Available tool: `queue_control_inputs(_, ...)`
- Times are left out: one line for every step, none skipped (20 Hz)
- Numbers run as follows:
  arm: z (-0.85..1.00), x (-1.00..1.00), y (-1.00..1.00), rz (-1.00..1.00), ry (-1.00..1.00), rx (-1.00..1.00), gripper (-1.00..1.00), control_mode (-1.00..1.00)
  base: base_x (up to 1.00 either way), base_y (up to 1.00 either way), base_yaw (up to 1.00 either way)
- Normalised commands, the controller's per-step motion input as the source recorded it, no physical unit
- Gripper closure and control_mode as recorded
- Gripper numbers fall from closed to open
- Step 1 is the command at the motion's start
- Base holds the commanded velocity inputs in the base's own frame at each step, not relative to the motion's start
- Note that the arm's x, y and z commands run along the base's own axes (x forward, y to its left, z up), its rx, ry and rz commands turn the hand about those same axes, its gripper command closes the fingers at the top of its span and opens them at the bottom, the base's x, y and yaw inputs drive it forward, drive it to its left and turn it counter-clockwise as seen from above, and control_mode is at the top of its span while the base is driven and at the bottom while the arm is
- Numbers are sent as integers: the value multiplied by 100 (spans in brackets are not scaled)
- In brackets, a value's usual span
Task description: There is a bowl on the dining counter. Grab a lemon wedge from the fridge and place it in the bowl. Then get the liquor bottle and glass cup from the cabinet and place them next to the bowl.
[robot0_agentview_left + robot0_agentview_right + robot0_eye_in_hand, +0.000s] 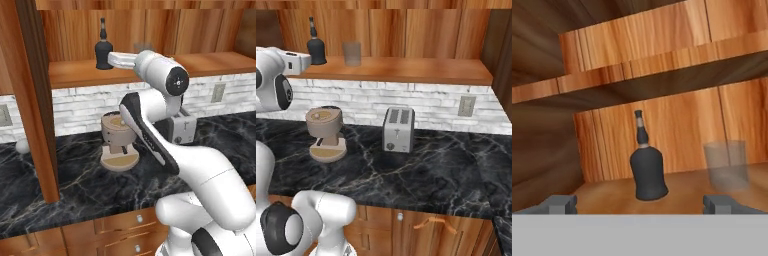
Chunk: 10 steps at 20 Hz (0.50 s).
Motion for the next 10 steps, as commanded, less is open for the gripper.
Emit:
queue_control_inputs(0, 22, 0, 0, -12, 0, -100, -100, 0, 0, 0)
queue_control_inputs(7, 43, 1, 0, -11, 0, -100, -100, 0, 0, 0)
queue_control_inputs(13, 59, 6, 0, -7, 0, -100, -100, 0, 0, 0)
queue_control_inputs(19, 57, 0, 0, -6, 0, -100, -100, 0, 0, 0)
queue_control_inputs(24, 55, 0, 0, -1, 0, -100, -100, 0, 0, 0)
queue_control_inputs(31, 47, 0, 0, -1, 0, -100, -100, 0, 0, 0)
queue_control_inputs(35, 48, 0, 0, 0, -1, -100, -100, 0, 0, 0)
queue_control_inputs(36, 44, 0, 0, 0, -2, -100, -100, 0, 0, 0)
queue_control_inputs(33, 40, 0, 0, 1, -3, -100, -100, 0, 0, 0)
queue_control_inputs(27, 35, 2, 0, 8, -5, -100, -100, 0, 0, 0)
